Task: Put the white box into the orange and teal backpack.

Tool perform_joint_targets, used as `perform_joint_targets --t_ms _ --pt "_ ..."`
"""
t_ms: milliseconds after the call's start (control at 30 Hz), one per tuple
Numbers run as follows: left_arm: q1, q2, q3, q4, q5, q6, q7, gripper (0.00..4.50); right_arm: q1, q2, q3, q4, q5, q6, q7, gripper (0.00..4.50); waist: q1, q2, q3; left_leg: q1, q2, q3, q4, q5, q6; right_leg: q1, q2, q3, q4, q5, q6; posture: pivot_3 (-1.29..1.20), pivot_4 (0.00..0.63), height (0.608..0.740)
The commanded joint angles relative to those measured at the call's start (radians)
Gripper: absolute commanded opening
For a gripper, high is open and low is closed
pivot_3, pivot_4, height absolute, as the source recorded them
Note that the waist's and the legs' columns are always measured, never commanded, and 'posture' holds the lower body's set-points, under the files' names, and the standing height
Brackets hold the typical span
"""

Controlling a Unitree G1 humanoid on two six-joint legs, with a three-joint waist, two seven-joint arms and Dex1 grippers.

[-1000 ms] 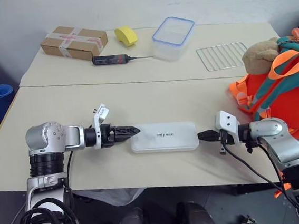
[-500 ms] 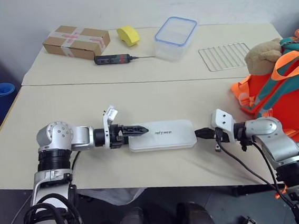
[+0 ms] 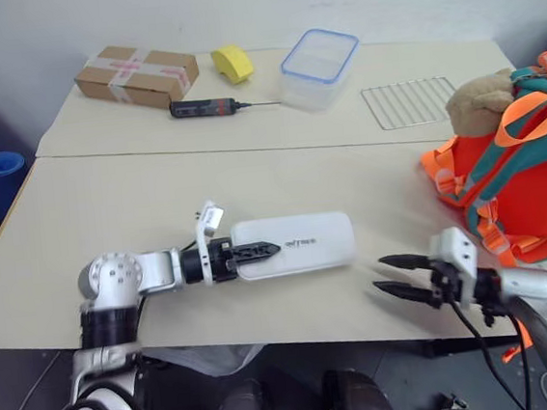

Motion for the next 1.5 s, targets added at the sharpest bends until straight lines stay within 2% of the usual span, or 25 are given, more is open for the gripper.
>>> perform_joint_targets --t_ms 33,100,233,433,600,633,733,833,900,1000,1133,1233,1367,1433,1500 --pt "0.089 0.052 -0.054 -0.142 0.102 -0.293 -0.256 1.23 0.102 0.044 -0.221 -0.101 0.071 0.003 -0.126 3.83 0.001 0.000 0.000 0.001 0.000 0.000 -0.001 0.000 -0.001 0.001 0.000 0.001 -0.001 0.000 0.000 0.00 0.150 0.740" --pt "0.126 0.063 -0.064 -0.159 0.139 -0.393 -0.327 1.23 0.125 0.078 -0.314 -0.119 0.095 0.010 -0.214 4.45 0.001 0.000 0.000 0.001 0.000 0.002 -0.002 -0.002 -0.004 0.000 0.000 0.002 -0.001 0.000 0.000 0.00 0.150 0.740" --pt "0.163 0.086 -0.089 -0.180 0.211 -0.555 -0.441 1.23 0.075 0.109 -0.383 -0.127 0.075 0.059 -0.400 4.49 -0.002 0.000 0.000 0.001 0.001 0.002 -0.002 -0.002 -0.005 -0.001 -0.001 0.003 -0.001 0.000 0.000 0.00 0.150 0.740" --pt "0.162 0.134 -0.115 -0.165 0.254 -0.621 -0.534 1.23 -0.167 0.102 -0.285 -0.053 0.026 0.161 -0.596 4.49 -0.022 0.000 0.000 0.001 0.001 0.002 -0.003 0.000 0.000 -0.002 -0.001 0.003 0.001 -0.001 -0.002 0.00 0.150 0.740" --pt "0.163 0.136 -0.118 -0.165 0.262 -0.632 -0.541 1.23 -0.326 0.112 -0.189 0.050 0.001 0.180 -0.632 4.49 -0.025 0.001 0.000 -0.001 0.001 0.002 -0.003 0.001 0.001 -0.004 -0.001 0.003 0.002 -0.001 -0.002 0.00 0.150 0.740" --pt "0.166 0.143 -0.110 -0.165 0.265 -0.638 -0.543 1.23 -0.376 0.112 -0.151 0.114 -0.037 0.136 -0.629 4.49 -0.024 0.001 0.000 0.000 0.001 0.002 -0.003 0.001 0.001 -0.004 -0.001 0.002 0.002 -0.001 -0.002 0.00 0.150 0.740" --pt "0.161 0.201 -0.022 -0.134 0.171 -0.534 -0.563 1.23 -0.503 0.120 -0.054 0.285 -0.119 0.004 -0.596 3.88 -0.030 0.001 0.000 -0.001 0.001 0.002 -0.002 0.002 0.003 -0.003 -0.001 0.002 0.003 -0.001 -0.002 0.00 0.150 0.740" --pt "0.188 0.256 -0.013 -0.154 0.181 -0.531 -0.597 1.23 -0.545 0.140 -0.026 0.340 -0.110 -0.063 -0.545 2.88 -0.041 0.001 0.000 -0.001 0.001 0.002 -0.003 0.002 0.003 -0.004 -0.001 0.002 0.004 -0.001 -0.001 0.00 0.150 0.740" --pt "0.187 0.254 0.027 -0.156 0.156 -0.530 -0.581 1.23 -0.559 0.160 -0.008 0.344 -0.082 -0.106 -0.486 2.23 -0.041 0.001 0.001 -0.001 0.001 0.002 -0.004 0.002 0.003 -0.004 -0.001 0.001 0.005 -0.001 -0.001 0.00 0.150 0.740" --pt "0.147 0.236 0.129 -0.139 0.073 -0.479 -0.509 1.23 -0.549 0.178 0.071 0.161 0.090 -0.026 -0.292 1.24 -0.046 0.001 0.001 -0.003 0.001 0.001 -0.003 0.002 0.004 -0.003 -0.001 0.001 0.004 0.000 0.000 0.00 0.150 0.740" --pt "0.148 0.258 0.192 -0.123 0.059 -0.461 -0.484 1.23 -0.496 0.157 0.146 -0.033 0.272 0.171 -0.194 0.04 -0.052 0.001 0.001 -0.002 0.002 0.000 -0.003 0.002 0.003 -0.003 0.000 0.001 0.004 0.000 0.000 0.00 0.150 0.740" --pt "0.160 0.284 0.233 -0.108 0.044 -0.439 -0.483 1.23 -0.432 0.110 0.171 -0.164 0.405 0.313 -0.158 0.04 -0.049 0.001 0.001 -0.001 0.003 0.000 -0.004 0.001 0.002 -0.003 0.000 0.000 0.004 0.000 -0.001 0.00 0.150 0.740" --pt "0.184 0.325 0.309 -0.060 0.011 -0.400 -0.498 1.23 -0.360 -0.004 0.118 -0.316 0.704 0.534 -0.183 0.04 -0.047 0.001 0.001 -0.002 0.002 0.000 -0.003 0.000 0.003 -0.002 -0.002 0.000 0.004 0.000 0.000 0.00 0.150 0.740" --pt "0.218 0.355 0.342 -0.046 0.022 -0.407 -0.516 1.23 -0.297 -0.126 0.042 -0.367 0.914 0.638 -0.188 0.04 -0.046 0.001 0.001 -0.002 0.002 -0.001 -0.003 0.000 0.004 -0.002 -0.003 0.000 0.003 0.000 -0.001 0.00 0.150 0.740" --pt "0.251 0.377 0.380 -0.063 -0.004 -0.386 -0.519 1.23 -0.216 -0.255 -0.045 -0.397 1.040 0.715 -0.152 0.04 -0.045 0.000 0.001 -0.001 0.002 -0.002 -0.004 -0.002 0.003 -0.003 -0.003 0.000 0.001 0.000 -0.001 0.00 0.150 0.740"
